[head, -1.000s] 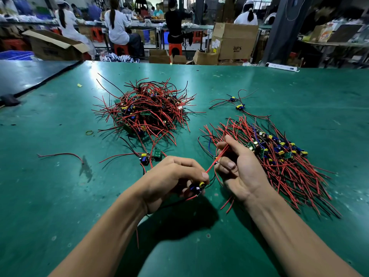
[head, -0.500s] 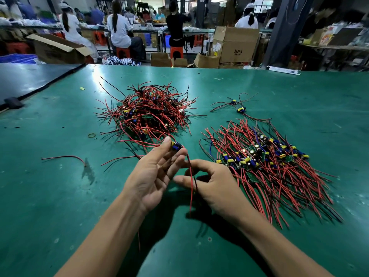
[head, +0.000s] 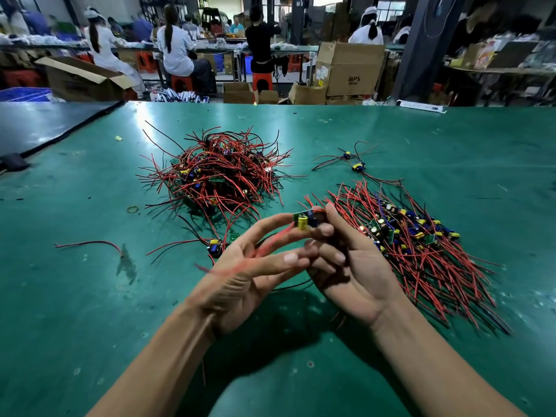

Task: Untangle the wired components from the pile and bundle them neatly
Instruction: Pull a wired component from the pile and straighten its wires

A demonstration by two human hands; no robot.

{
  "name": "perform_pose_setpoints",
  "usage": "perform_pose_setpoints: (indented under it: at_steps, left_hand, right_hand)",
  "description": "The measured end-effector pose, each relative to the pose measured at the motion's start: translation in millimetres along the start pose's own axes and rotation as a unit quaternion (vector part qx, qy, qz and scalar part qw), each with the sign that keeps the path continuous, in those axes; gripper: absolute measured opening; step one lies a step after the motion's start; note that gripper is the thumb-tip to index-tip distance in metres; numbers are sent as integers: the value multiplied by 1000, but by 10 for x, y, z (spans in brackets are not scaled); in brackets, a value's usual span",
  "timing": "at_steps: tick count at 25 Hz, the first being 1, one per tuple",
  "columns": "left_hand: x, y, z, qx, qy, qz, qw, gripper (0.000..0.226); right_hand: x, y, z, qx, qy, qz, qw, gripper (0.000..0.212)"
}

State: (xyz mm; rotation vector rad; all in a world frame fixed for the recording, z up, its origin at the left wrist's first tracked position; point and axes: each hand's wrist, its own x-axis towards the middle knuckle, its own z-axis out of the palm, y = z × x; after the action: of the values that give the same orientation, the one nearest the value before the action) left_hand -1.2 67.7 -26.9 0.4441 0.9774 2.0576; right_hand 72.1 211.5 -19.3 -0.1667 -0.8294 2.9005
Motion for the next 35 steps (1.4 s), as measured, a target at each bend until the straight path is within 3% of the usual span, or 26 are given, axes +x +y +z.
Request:
perform_pose_setpoints:
  at_steps: [2,3,5,7,10,14,16,20,23,26,30,33,35]
  left_hand:
    - [23,9,-14,38,28,-14,999,27]
    - [25,26,7,52,42,-27,997,17]
    - [18,41,14,86,48,-50,994,25]
    - [-3,50,23,126,26,-65,990,21]
    - [-20,-10,37,124,0,-69,990,16]
    - [22,-51,41,101,47,-42,993,15]
    - [25,-63,23,169,76,-24,982,10]
    - [3,-97,19,333,103,23,937,16]
    - [-20,-32,16,373,81,17,924,17]
    - [-36,35,13,360,44,-24,931,14]
    - [-59,40,53,357,-9,-67,932,13]
    - [-59,6,35,355,12,-64,933,12]
    - [-41,-26,8,333,46,-51,940,10]
  right_hand:
    - [-26,-49,4,-28,-19,30,999,19]
    - [-24,-43,2,-96,-11,32,995,19]
    - [-20,4,-16,-278,17,10,960,22]
    - [-19,33,-28,-359,36,-25,932,25]
    - [-29,25,-18,-378,30,-38,924,25]
    - [-33,64,-2,-414,27,-63,908,27]
    - [-23,77,-39,-448,33,-85,890,22]
    - [-12,48,-123,-581,40,-112,805,19]
    - [4,60,-170,-608,33,-103,786,29]
    - [48,23,-226,-573,88,-132,804,27]
    - [128,-21,-298,-383,195,-198,881,29]
    - [157,50,-279,-297,188,-169,921,37]
    - [141,95,-301,-322,136,-99,932,39]
